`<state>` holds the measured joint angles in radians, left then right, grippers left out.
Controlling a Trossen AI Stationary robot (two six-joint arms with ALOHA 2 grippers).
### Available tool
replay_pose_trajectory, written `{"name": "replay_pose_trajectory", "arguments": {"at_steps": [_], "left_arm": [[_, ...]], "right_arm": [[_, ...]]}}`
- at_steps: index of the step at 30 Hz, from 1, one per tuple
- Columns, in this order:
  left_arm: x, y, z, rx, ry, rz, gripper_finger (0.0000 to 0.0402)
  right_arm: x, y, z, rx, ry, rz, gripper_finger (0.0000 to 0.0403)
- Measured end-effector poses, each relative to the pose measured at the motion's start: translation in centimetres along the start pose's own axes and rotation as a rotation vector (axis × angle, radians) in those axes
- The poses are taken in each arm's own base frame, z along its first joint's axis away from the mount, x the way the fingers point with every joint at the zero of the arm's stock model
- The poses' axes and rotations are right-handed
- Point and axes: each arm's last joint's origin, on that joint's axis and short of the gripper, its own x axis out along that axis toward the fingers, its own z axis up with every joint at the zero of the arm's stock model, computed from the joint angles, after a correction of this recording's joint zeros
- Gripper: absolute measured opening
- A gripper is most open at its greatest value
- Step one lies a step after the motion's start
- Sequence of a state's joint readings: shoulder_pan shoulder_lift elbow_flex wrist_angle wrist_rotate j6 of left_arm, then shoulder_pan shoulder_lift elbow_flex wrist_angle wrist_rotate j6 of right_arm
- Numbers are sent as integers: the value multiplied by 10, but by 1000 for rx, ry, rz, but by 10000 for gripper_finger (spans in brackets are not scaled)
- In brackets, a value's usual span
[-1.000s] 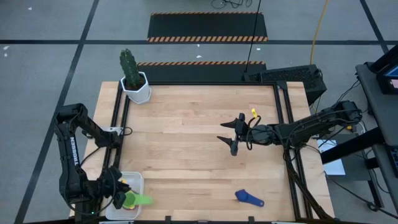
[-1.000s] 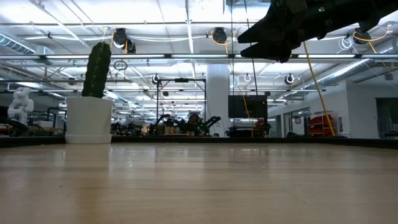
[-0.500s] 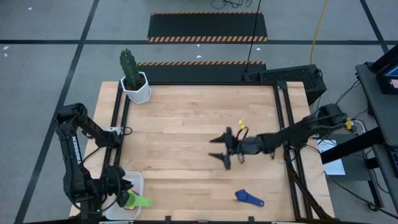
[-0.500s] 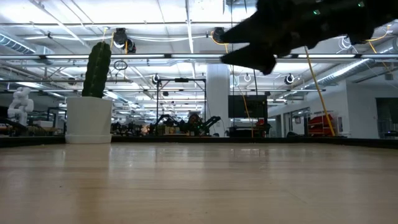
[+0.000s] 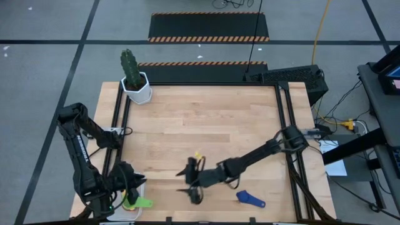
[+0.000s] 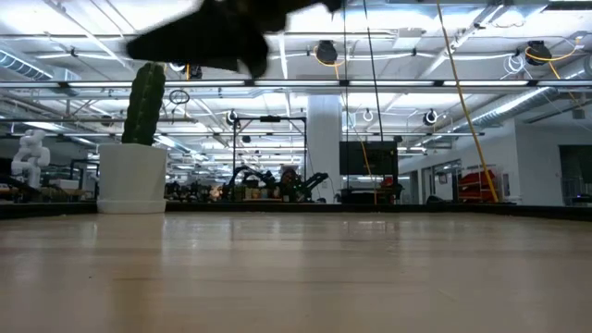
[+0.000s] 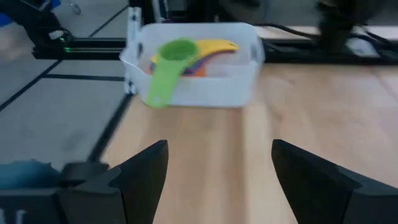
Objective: Nest measuring cups in basket
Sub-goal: Stack the green measuring cup on top of the yellow measuring cup into the white bin
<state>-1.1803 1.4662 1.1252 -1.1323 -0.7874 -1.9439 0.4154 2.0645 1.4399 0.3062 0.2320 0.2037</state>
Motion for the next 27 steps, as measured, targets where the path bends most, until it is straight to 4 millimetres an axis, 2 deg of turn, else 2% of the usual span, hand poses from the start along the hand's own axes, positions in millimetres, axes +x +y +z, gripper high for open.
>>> {"name": "replay_pose_trajectory", "arguments": {"at_steps": [5,10,13,18,21,27], "left_arm": [[4,-1,8,52,-85,-7,88],[-1,5,24,66,-175,-10,88],[-4,9,35,72,-234,-9,88],[2,8,47,67,-251,11,88],[7,-5,45,135,-171,-44,88],[6,-54,38,292,-119,-361,88]], "right_arm": [[31,30,5,-64,-8,42,291],[48,49,2,-126,-81,145,285],[55,54,0,-84,-129,240,262],[63,52,-4,-48,-117,261,187],[62,51,-5,-74,-77,252,142],[43,41,-4,-226,198,198,88]]}}
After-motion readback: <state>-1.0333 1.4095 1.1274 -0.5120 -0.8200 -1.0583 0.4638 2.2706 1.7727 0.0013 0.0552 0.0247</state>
